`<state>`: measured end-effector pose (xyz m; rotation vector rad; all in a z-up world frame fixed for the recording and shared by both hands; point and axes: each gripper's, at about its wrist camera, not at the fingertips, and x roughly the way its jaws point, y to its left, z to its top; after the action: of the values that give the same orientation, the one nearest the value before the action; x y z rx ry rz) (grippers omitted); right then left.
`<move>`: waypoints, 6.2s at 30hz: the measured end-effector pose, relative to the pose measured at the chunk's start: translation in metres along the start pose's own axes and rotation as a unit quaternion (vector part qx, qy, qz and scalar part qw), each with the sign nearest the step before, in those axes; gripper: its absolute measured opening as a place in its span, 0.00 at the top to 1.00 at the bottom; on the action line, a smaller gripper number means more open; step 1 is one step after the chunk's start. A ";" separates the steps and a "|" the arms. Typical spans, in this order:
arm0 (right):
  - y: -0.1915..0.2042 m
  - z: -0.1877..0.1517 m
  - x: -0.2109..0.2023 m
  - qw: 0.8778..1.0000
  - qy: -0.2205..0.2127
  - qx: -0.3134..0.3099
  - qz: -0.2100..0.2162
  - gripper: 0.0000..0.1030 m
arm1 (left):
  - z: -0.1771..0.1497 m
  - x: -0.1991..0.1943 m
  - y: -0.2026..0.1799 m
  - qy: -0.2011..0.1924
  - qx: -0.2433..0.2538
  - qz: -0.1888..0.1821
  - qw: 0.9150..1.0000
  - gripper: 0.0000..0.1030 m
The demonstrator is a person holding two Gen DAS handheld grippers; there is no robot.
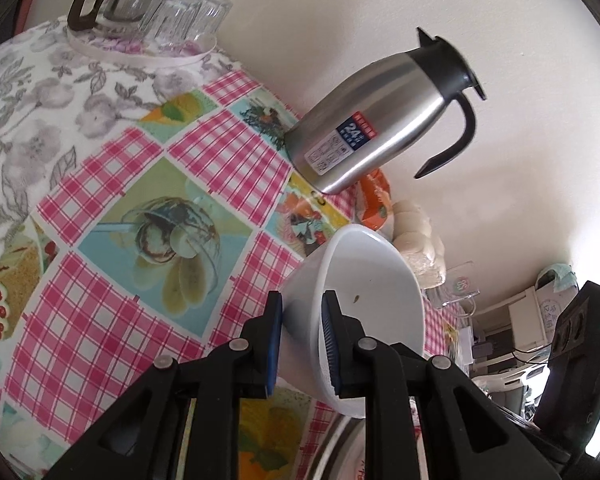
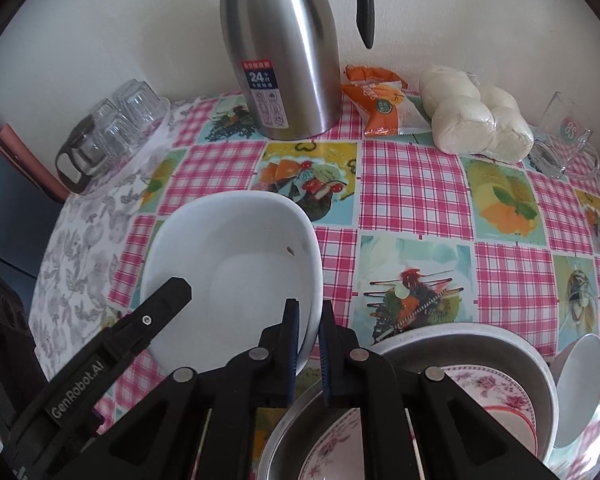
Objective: Organize plates and bowls
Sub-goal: 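Lift the white bowl with both tools, tilting it on edge, then lower the white bowl into the strawberry bowl with both tools, then open both tools, releasing the white bowl in the stack, then move both tools to the red-printed white bowl beyond the basin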
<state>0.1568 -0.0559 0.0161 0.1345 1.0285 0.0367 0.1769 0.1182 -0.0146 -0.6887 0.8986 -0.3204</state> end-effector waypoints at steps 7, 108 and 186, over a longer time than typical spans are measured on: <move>-0.008 -0.008 -0.035 1.000 -0.024 0.005 0.013 0.90 | -0.006 -0.024 -0.030 -0.014 0.038 0.002 0.999 0.80; -0.150 -0.122 -0.101 0.984 -0.060 0.144 0.089 0.85 | -0.125 -0.018 -0.120 0.095 0.170 0.038 0.980 0.76; -0.166 -0.121 -0.120 0.985 -0.120 0.121 0.032 0.00 | -0.097 -0.068 -0.100 -0.076 0.136 0.224 0.962 0.01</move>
<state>-0.0142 -0.2201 0.0350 0.3835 0.7842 -0.0459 0.0608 0.0393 0.0520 -0.2397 0.8187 0.0168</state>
